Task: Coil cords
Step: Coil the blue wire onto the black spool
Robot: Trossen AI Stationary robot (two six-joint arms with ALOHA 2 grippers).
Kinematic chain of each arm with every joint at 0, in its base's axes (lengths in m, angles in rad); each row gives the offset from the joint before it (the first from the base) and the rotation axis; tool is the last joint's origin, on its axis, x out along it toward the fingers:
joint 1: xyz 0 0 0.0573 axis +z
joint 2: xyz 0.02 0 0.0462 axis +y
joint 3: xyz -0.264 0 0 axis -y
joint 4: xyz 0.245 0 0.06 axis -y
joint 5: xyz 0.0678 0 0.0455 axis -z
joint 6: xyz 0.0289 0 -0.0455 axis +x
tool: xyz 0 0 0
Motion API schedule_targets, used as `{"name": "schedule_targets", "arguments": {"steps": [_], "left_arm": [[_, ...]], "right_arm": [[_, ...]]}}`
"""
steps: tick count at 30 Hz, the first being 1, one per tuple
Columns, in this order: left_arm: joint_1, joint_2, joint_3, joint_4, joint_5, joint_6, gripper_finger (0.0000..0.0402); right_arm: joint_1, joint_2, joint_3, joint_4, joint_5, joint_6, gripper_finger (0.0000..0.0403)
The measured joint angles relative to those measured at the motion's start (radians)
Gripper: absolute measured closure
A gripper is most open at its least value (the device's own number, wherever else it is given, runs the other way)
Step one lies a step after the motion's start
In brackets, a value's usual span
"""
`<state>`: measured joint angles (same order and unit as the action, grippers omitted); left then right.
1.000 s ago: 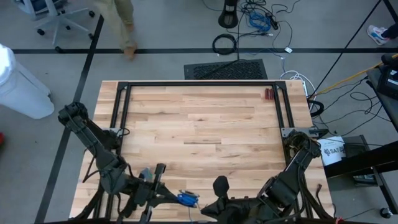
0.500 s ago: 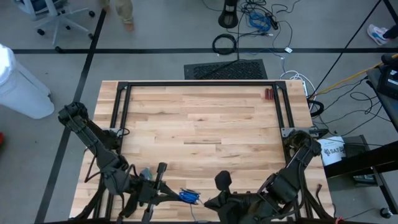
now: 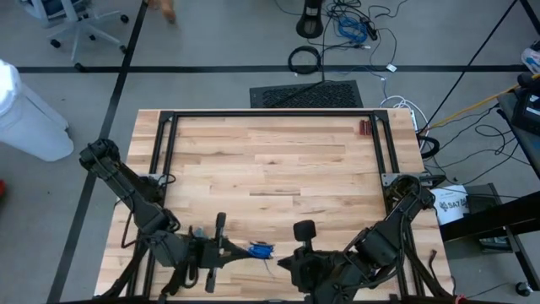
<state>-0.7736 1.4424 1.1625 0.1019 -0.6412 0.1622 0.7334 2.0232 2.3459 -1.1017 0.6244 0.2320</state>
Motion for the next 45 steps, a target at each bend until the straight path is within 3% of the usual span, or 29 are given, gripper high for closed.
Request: {"name": "schedule_targets", "arguments": {"steps": [10, 21, 25, 45], "left_arm": [[0.009, 0.062, 0.001, -0.100, -0.064, 0.008, 0.0402], [0.016, 0.089, 0.001, -0.103, -0.068, 0.000, 0.0402], [0.016, 0.089, 0.001, -0.102, -0.068, 0.000, 0.0402], [0.015, 0.089, 0.000, -0.063, -0.067, 0.000, 0.0402]], "right_arm": [[-0.006, 0.008, 0.000, -0.092, 0.013, 0.111, 0.0402], [0.028, 0.034, -0.001, -0.231, 0.132, 0.229, 0.0402], [0.055, 0.034, -0.001, -0.226, 0.220, 0.206, 0.0403], [-0.009, 0.101, -0.001, -0.142, 0.218, 0.071, 0.0401]]}}
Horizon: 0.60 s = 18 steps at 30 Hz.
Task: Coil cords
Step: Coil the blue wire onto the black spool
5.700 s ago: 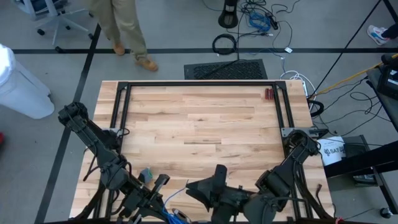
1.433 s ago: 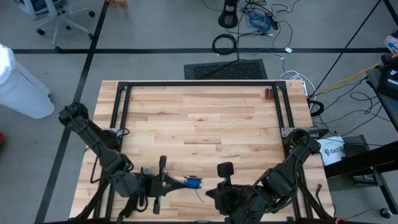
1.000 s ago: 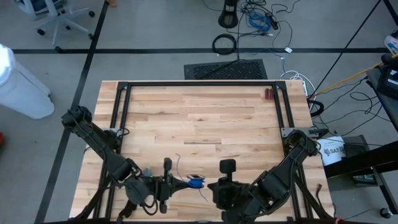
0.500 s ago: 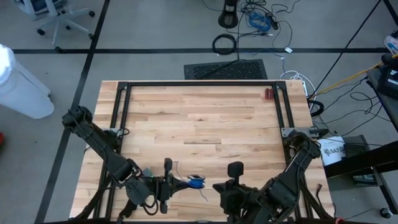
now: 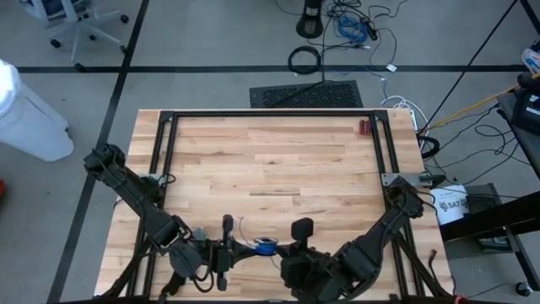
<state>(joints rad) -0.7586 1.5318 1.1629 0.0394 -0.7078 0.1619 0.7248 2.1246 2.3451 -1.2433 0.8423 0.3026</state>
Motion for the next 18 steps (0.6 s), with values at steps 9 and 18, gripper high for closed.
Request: {"name": "schedule_targets", "arguments": {"steps": [9, 18], "left_arm": [[0.000, 0.000, 0.000, -0.001, 0.004, 0.001, 0.0402], [0.000, 0.000, 0.000, -0.001, 0.004, 0.002, 0.0402]], "right_arm": [[0.035, -0.021, 0.000, 0.002, -0.005, -0.009, 0.0401], [0.054, -0.051, 0.000, 0.017, 0.031, -0.032, 0.0337]]}}
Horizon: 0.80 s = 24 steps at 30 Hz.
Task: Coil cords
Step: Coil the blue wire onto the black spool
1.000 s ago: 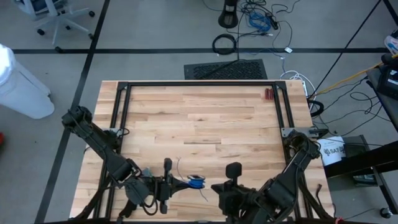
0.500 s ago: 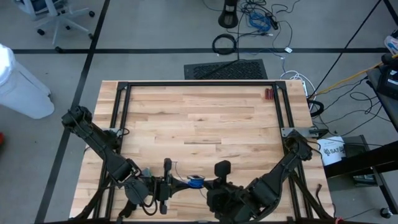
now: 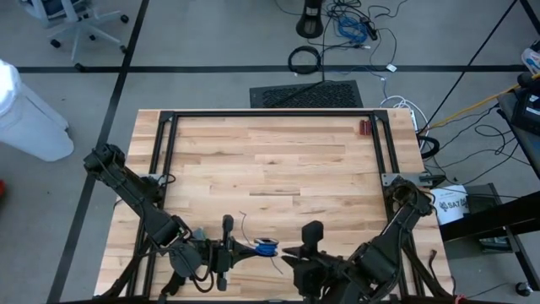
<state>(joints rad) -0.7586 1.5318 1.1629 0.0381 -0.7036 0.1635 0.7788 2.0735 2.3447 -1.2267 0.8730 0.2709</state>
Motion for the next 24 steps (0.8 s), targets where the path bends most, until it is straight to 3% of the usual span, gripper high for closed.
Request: {"name": "schedule_targets", "arguments": {"steps": [8, 12, 18, 24], "left_arm": [[0.000, 0.000, 0.000, 0.000, 0.000, 0.000, 0.0402], [0.000, 0.000, 0.000, 0.001, 0.000, 0.000, 0.0402], [0.000, 0.000, 0.000, 0.001, 0.000, 0.001, 0.0402], [0.000, 0.000, 0.000, 0.001, 0.000, 0.008, 0.0402]], "right_arm": [[-0.059, 0.003, 0.000, 0.059, -0.055, -0.028, 0.0271], [-0.081, 0.003, 0.000, 0.082, -0.124, -0.028, 0.0266], [-0.107, 0.004, 0.000, 0.096, -0.127, -0.023, 0.0266], [-0.132, 0.004, 0.000, 0.095, -0.226, -0.011, 0.0267]]}}
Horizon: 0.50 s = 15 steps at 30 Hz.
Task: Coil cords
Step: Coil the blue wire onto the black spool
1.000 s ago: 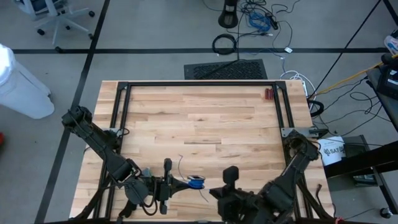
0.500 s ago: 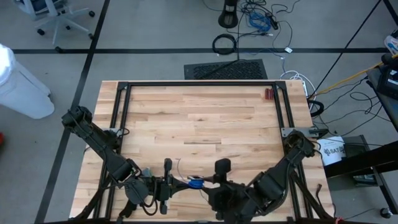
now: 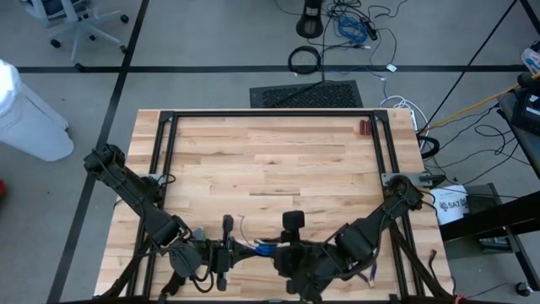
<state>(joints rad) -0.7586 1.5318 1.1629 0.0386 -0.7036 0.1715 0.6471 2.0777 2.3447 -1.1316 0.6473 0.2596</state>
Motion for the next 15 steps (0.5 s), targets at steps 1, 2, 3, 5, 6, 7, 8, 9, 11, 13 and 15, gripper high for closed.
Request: {"name": "schedule_targets", "arguments": {"steps": [1, 2, 3, 5, 6, 7, 8, 9, 11, 13, 15], "left_arm": [[0.000, 0.000, 0.000, -0.001, 0.000, 0.000, 0.0402], [0.000, 0.000, 0.000, -0.001, 0.000, 0.000, 0.0402], [0.000, 0.000, 0.000, -0.001, 0.000, 0.000, 0.0402], [0.000, 0.000, 0.000, -0.001, 0.000, 0.000, 0.0402], [-0.001, 0.000, 0.000, -0.001, 0.000, 0.000, 0.0402], [-0.001, 0.000, 0.000, -0.001, 0.000, 0.001, 0.0402], [-0.001, 0.000, 0.000, -0.002, 0.000, 0.000, 0.0402], [-0.001, 0.000, 0.000, -0.004, 0.000, 0.001, 0.0402], [-0.001, 0.000, -0.001, -0.006, 0.000, 0.001, 0.0402], [-0.001, 0.000, -0.001, -0.005, 0.000, 0.002, 0.0402], [-0.001, 0.000, -0.001, -0.005, 0.001, 0.013, 0.0402]], "right_arm": [[-0.002, 0.000, 0.000, 0.000, 0.001, 0.000, 0.0267], [-0.004, 0.000, 0.000, 0.000, 0.005, -0.001, 0.0268], [-0.006, 0.000, 0.000, 0.000, 0.005, -0.004, 0.0271], [-0.007, 0.000, 0.000, 0.000, 0.003, -0.008, 0.0280], [-0.007, 0.000, 0.000, -0.001, -0.002, -0.010, 0.0285], [-0.010, 0.000, 0.000, -0.001, -0.013, -0.011, 0.0292], [-0.013, 0.000, 0.000, -0.001, -0.030, -0.012, 0.0300], [-0.017, 0.000, 0.000, -0.001, -0.047, -0.013, 0.0308], [-0.021, 0.000, 0.000, -0.003, -0.057, -0.014, 0.0324], [-0.027, 0.000, 0.000, -0.005, -0.068, -0.017, 0.0340], [-0.030, 0.000, 0.000, -0.007, -0.073, -0.017, 0.0355]]}}
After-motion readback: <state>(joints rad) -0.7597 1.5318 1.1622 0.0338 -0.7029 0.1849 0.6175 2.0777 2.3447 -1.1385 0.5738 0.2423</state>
